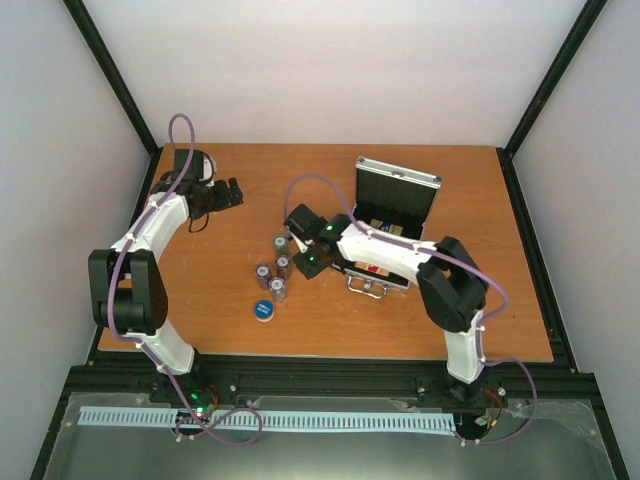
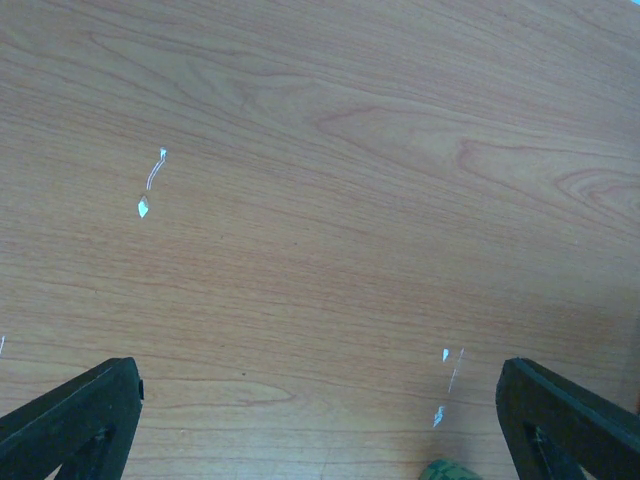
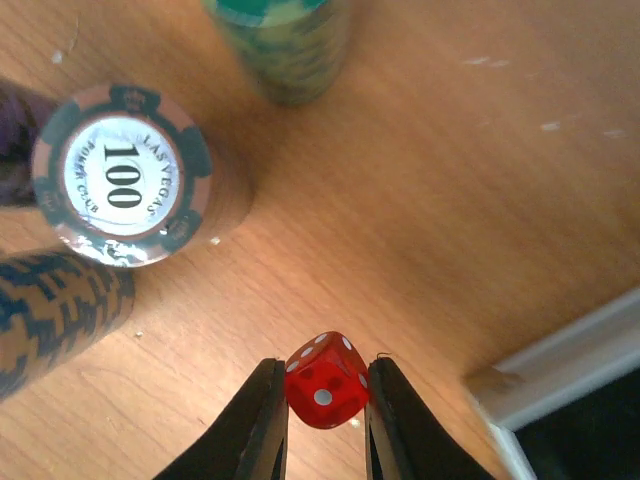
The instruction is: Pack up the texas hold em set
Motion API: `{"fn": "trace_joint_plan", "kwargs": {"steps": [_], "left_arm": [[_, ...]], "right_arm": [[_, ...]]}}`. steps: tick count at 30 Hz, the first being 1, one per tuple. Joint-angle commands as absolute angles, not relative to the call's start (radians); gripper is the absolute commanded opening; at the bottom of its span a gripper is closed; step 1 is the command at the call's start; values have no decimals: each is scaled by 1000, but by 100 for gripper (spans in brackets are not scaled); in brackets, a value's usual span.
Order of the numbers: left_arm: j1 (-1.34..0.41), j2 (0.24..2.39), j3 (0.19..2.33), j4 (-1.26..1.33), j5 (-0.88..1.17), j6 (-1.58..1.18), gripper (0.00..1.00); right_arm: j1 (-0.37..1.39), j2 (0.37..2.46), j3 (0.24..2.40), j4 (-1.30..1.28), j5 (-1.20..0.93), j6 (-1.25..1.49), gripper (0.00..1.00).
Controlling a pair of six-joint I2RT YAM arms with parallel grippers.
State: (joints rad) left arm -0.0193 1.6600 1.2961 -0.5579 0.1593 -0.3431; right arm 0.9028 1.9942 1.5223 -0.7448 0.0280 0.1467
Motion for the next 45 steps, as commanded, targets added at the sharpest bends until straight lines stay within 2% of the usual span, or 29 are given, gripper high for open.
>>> {"fn": "trace_joint_plan", "kwargs": {"steps": [1,14,33,40,45], "left_arm": [[-10,1635,1299,-561,153,-328,100],[-11,1630,1315,-584,153,-310,100],[-10,1598,1319,-623,158,-290,100],[-10,1591,1312,-624,151,-289,100],[-10,1594,1312,-622,155,-293,100]], "right_arm": [[851,1881,1477,-778,113,148,14],[600,1784,1282,-707,151,118,15],[470,1807,1203,-626,220,103,15],[460,1804,1204,-625,196,92,21],[460,1798,1202,-629,180,97,34]]}}
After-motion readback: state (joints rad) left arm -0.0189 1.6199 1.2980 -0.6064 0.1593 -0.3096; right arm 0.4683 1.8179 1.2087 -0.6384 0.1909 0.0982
